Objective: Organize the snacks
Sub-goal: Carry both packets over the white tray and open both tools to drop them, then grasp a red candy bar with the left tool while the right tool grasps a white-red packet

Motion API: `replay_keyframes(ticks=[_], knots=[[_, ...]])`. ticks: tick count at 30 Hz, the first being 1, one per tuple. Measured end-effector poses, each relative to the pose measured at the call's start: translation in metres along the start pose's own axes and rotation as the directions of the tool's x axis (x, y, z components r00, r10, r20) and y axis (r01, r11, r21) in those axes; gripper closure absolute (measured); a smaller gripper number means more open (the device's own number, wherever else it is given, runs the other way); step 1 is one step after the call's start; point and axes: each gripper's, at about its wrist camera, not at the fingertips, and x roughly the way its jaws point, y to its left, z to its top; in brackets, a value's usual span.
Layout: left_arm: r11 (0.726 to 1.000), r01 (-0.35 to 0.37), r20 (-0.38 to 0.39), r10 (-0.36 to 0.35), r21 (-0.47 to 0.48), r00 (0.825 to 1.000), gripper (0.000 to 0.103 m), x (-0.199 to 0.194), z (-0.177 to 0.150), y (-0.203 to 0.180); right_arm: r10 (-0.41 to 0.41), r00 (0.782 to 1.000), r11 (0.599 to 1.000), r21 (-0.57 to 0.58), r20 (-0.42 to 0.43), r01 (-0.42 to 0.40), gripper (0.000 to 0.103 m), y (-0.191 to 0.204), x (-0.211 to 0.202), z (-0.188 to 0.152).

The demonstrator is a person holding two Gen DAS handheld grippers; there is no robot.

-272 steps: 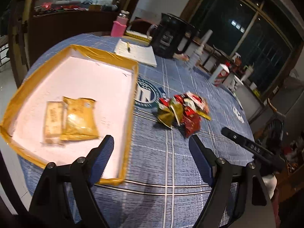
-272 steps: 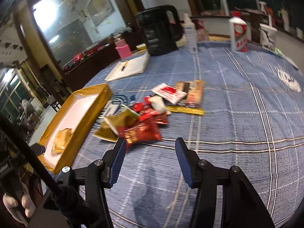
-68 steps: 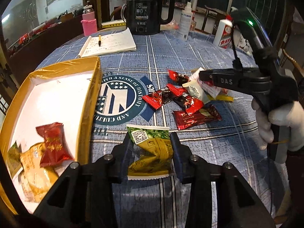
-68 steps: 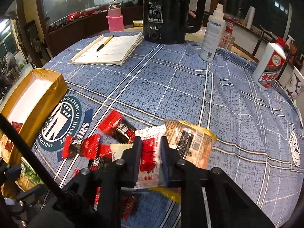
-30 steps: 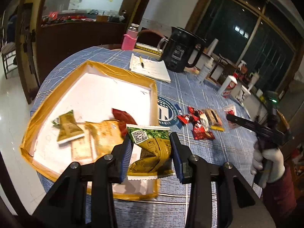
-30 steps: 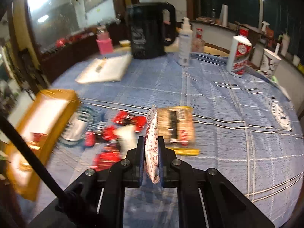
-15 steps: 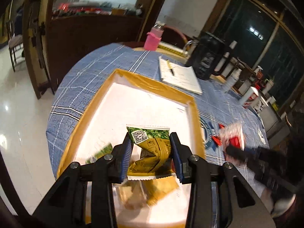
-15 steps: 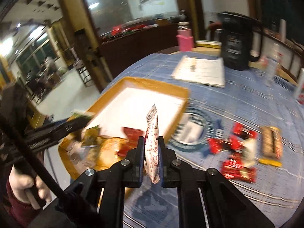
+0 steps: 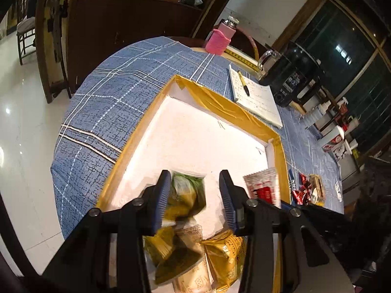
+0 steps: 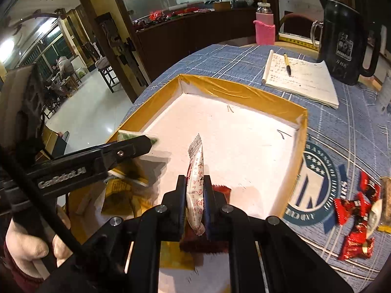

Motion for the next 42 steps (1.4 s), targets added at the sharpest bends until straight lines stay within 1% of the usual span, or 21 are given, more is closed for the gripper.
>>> replay_keyframes(ticks=[2,5,6,8,11,13,16,18,20,22,25,27,28,30,32,35,39,42], knots=[[1.0,0.01,0.015,-0.01,-0.014,1.0,0.046,-0.004,0.0,0.003,0.01,1.0,1.0,0.019,0.004,-0.011,0.089,-0.001,0.002,0.001],[1.0,0.018,0.044,-0.017,-0.016,0.999,0.043,-0.016,-0.002,0.003,0.022,1.0,0.999,0.046,0.017,-0.023,0.086,-0.002,0.0,0.002],[1.0,0.022,0.057,-0.021,-0.017,0.998,0.039,-0.022,-0.005,0.002,0.022,0.999,0.999,0.048,0.026,-0.023,0.084,-0.002,-0.002,0.002],[0.999,0.025,0.09,-0.023,-0.021,0.996,0.032,-0.034,-0.009,-0.002,0.024,0.998,0.998,0.063,0.052,-0.027,0.084,-0.005,-0.014,0.002],[0.999,0.042,0.156,-0.039,-0.016,0.987,0.024,-0.059,-0.023,-0.012,0.05,0.994,0.993,0.1,0.1,-0.06,0.082,-0.014,-0.036,-0.002],[0.998,0.064,0.185,-0.06,-0.017,0.981,0.023,-0.072,-0.034,-0.02,0.056,0.989,0.99,0.119,0.134,-0.072,0.079,-0.02,-0.052,-0.009],[0.992,0.12,0.2,-0.112,-0.027,0.973,0.022,-0.085,-0.05,-0.03,0.064,0.981,0.983,0.158,0.184,-0.094,0.078,-0.03,-0.08,-0.026],[0.989,0.143,0.204,-0.133,-0.032,0.97,0.022,-0.091,-0.065,-0.037,0.055,0.975,0.978,0.185,0.218,-0.097,0.077,-0.038,-0.099,-0.041],[0.987,0.158,0.211,-0.147,-0.032,0.966,0.022,-0.096,-0.076,-0.045,0.034,0.966,0.971,0.219,0.255,-0.092,0.076,-0.047,-0.117,-0.057],[0.989,0.149,0.224,-0.14,-0.024,0.965,0.022,-0.1,-0.088,-0.056,0.012,0.954,0.958,0.269,0.301,-0.097,0.072,-0.061,-0.138,-0.081],[0.991,0.133,0.206,-0.133,0.014,0.97,0.022,-0.098,-0.098,-0.075,-0.035,0.944,0.938,0.336,0.329,-0.083,0.07,-0.083,-0.161,-0.111],[0.99,0.137,0.19,-0.141,0.035,0.972,0.022,-0.097,-0.104,-0.09,-0.086,0.941,0.929,0.367,0.326,-0.042,0.07,-0.095,-0.172,-0.124],[0.989,0.139,0.185,-0.146,0.05,0.972,0.022,-0.096,-0.107,-0.098,-0.116,0.936,0.924,0.382,0.332,-0.021,0.07,-0.101,-0.18,-0.13],[0.987,0.139,0.167,-0.152,0.086,0.974,0.022,-0.093,-0.114,-0.115,-0.179,0.918,0.911,0.413,0.355,0.018,0.07,-0.112,-0.196,-0.143],[0.983,0.144,0.143,-0.159,0.112,0.977,0.022,-0.088,-0.12,-0.129,-0.23,0.898,0.897,0.44,0.375,0.046,0.067,-0.124,-0.212,-0.153],[0.977,0.152,0.102,-0.168,0.148,0.981,0.022,-0.079,-0.129,-0.151,-0.254,0.888,0.878,0.476,0.384,0.046,0.066,-0.14,-0.224,-0.166],[0.971,0.15,0.066,-0.165,0.188,0.984,0.022,-0.072,-0.139,-0.171,-0.267,0.889,0.852,0.522,0.372,0.037,0.066,-0.162,-0.227,-0.182],[0.967,0.136,0.038,-0.147,0.217,0.988,0.022,-0.061,-0.144,-0.184,-0.267,0.892,0.828,0.561,0.364,0.019,0.066,-0.178,-0.226,-0.192]])
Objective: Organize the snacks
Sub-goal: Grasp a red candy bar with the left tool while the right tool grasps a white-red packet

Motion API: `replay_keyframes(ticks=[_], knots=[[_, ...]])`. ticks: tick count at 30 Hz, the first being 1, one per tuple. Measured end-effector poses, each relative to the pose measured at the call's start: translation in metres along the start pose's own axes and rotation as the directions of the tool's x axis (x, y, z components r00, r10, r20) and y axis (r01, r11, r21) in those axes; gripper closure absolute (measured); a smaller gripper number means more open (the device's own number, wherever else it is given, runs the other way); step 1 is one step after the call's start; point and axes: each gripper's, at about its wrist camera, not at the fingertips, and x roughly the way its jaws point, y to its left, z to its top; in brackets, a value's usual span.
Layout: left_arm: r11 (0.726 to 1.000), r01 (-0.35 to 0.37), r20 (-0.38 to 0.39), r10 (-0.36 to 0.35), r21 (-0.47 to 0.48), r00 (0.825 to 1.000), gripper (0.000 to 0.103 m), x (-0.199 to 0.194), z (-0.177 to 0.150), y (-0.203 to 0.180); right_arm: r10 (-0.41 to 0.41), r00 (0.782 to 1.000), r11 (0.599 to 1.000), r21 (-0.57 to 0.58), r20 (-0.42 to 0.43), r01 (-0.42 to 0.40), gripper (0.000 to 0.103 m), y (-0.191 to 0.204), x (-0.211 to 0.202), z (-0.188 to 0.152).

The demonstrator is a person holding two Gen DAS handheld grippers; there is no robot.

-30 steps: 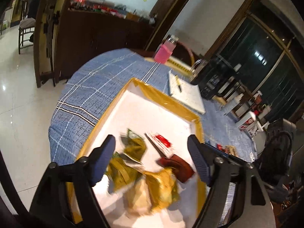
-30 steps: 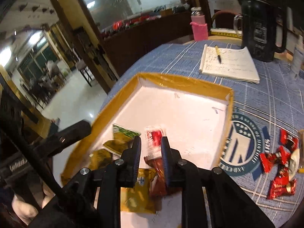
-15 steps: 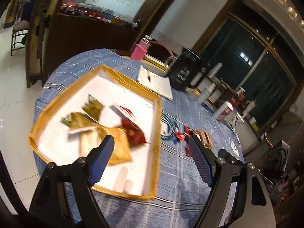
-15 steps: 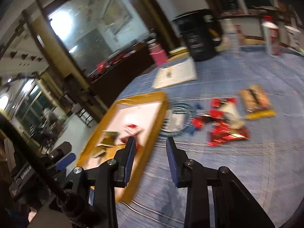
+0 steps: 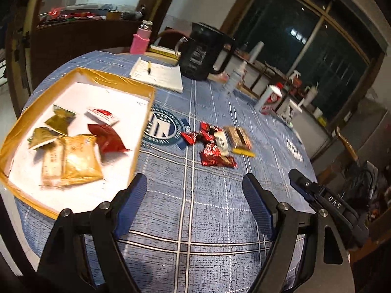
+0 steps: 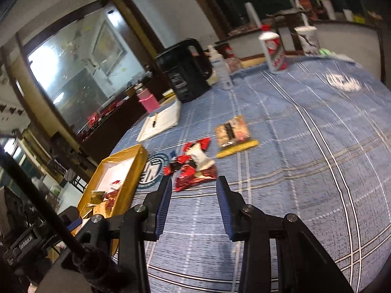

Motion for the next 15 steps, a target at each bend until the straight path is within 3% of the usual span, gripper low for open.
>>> replay_keyframes(ticks=[5,10,15], knots=[[0.999,-0.019,-0.055,0.022,0.044,0.998,0.022,0.027,0.0,-0.015,-0.002,1.0,0.999,0.037,-0.008,0.003,0.065,-0.021,0.0,-0.004],[0.995,-0.018,-0.074,0.026,0.101,0.997,0.022,0.067,0.031,-0.027,-0.003,0.999,0.999,0.049,-0.034,0.005,0.065,-0.033,0.006,-0.009],[0.975,-0.016,-0.139,0.048,0.224,0.989,0.023,0.131,0.062,-0.035,0.006,0.999,0.998,0.062,-0.052,-0.003,0.065,-0.042,0.009,-0.014]])
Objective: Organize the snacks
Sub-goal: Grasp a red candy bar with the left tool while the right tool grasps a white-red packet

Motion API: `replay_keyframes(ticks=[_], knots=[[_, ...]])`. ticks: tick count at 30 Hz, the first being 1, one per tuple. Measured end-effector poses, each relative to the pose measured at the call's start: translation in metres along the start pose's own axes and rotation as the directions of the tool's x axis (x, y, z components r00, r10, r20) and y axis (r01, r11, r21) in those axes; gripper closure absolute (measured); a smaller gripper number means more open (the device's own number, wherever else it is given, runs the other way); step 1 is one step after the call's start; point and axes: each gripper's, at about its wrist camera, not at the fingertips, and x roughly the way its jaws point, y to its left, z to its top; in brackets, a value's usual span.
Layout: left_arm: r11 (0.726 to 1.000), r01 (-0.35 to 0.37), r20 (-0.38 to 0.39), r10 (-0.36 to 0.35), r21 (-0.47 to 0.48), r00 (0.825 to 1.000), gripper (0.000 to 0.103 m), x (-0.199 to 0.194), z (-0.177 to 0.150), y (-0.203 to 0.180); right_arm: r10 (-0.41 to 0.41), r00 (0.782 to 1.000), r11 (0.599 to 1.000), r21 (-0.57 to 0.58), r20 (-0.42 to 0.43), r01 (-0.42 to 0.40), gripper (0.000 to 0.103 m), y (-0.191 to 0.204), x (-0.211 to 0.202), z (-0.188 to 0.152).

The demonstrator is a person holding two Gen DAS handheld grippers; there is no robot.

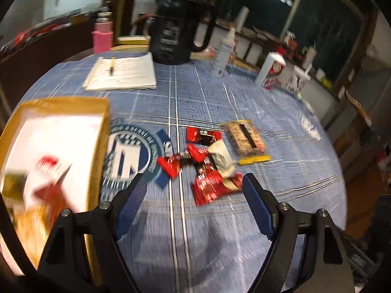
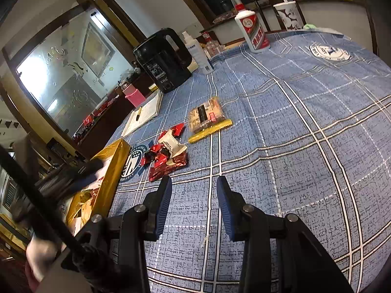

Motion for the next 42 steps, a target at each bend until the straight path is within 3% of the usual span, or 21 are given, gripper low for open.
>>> replay_keyframes(ticks=[1,3,6,13,17,22,27,34,38,42], knots=[[1.0,-0.01,-0.017,0.01,0.021,1.0,0.025,0.01,0.004,0.001,0.002,1.0,1.0,-0.001,0.0,-0.002,0.065,-0.001,-0.001,0.0],[0.997,-0.032,-0.051,0.036,0.067,0.998,0.044,0.03,0.01,0.002,0.001,1.0,1.0,-0.008,-0.001,-0.001,0.065,-0.002,-0.003,0.0],[0.993,-0.062,-0.08,0.07,0.102,0.994,0.046,0.05,0.016,0.005,0.001,1.0,1.0,-0.012,-0.003,-0.001,0.065,-0.005,-0.005,0.0],[0.986,-0.057,-0.136,0.079,0.155,0.988,0.046,0.086,0.022,0.005,0.002,1.0,1.0,0.004,-0.028,-0.002,0.065,-0.01,0.0,0.001],[0.99,-0.037,-0.149,0.057,0.135,0.987,0.06,0.086,0.021,0.005,-0.009,0.999,1.0,-0.007,-0.033,0.009,0.065,-0.007,-0.001,0.001],[0.99,-0.032,-0.149,0.053,0.138,0.987,0.062,0.073,0.013,0.001,-0.016,0.999,0.999,-0.035,-0.047,0.014,0.065,0.001,0.002,0.002],[0.995,0.036,-0.131,-0.023,0.096,0.991,0.062,0.045,0.002,0.0,-0.004,0.996,0.998,-0.055,-0.09,-0.001,0.065,0.01,0.008,0.003],[0.993,0.112,-0.021,-0.111,0.034,0.994,0.062,-0.021,-0.02,0.0,0.011,0.987,0.985,-0.167,-0.159,-0.038,0.065,0.038,0.03,0.02],[0.993,0.121,0.068,-0.121,0.007,0.99,0.062,-0.052,-0.034,0.005,-0.006,0.987,0.973,-0.227,-0.158,-0.03,0.065,0.049,0.066,0.043],[0.992,0.128,0.1,-0.125,-0.017,0.987,0.062,-0.064,-0.041,0.014,-0.041,0.98,0.968,-0.253,-0.193,-0.009,0.065,0.056,0.114,0.058]])
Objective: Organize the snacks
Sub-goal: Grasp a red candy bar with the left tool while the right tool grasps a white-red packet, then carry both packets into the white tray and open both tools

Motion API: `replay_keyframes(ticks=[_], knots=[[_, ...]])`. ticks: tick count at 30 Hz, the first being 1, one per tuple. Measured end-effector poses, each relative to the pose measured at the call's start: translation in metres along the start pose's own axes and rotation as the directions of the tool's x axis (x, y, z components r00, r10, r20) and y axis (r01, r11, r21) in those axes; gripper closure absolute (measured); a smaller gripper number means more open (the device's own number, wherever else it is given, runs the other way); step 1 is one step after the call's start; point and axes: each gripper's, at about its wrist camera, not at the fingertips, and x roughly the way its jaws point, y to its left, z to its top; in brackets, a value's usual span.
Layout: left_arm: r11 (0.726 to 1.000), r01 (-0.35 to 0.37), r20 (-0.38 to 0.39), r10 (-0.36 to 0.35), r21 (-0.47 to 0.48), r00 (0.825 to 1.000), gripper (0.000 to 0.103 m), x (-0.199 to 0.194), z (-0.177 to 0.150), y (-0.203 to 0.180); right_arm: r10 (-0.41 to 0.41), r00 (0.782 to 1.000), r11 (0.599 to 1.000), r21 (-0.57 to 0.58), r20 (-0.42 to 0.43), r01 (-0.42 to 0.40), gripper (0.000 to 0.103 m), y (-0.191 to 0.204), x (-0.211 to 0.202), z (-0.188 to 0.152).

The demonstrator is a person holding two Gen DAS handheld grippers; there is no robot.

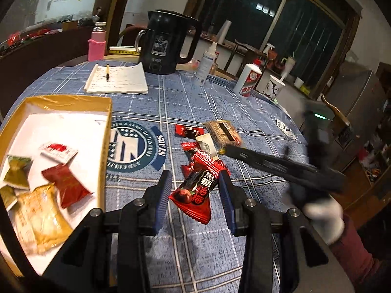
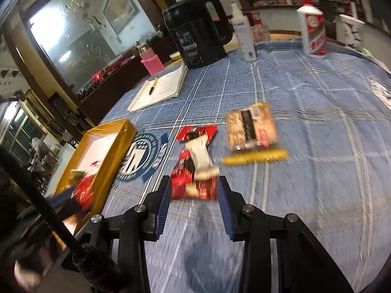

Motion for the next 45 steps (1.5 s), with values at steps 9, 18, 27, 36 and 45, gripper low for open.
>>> replay_keyframes(ticks=[9,18,27,36,45], knots=[[0.996,-0.026,0.045,0.03,-0.085,0.999,0.062,-0.026,-0.008,0.043,-0.074,0.996,0.997,-0.037,-0.056,0.072,0.071,0.01,0.052,0.011],[0.978,-0.06,0.104,0.082,-0.2,0.991,0.062,-0.058,-0.029,0.09,-0.119,0.993,0.992,-0.037,-0.003,0.119,0.09,0.023,0.029,0.014],[0.915,-0.196,0.134,0.256,-0.352,0.957,0.062,-0.093,-0.058,0.144,0.096,0.995,0.973,-0.211,-0.002,-0.094,0.09,0.13,-0.008,-0.012],[0.88,-0.325,0.05,0.363,-0.346,0.93,0.061,-0.09,-0.076,0.169,0.154,0.975,0.902,-0.379,-0.16,-0.205,0.09,0.229,0.03,-0.065],[0.868,-0.401,0.017,0.424,-0.292,0.906,0.06,-0.08,-0.073,0.176,0.088,0.963,0.91,-0.373,-0.254,-0.181,0.089,0.254,0.078,-0.071]])
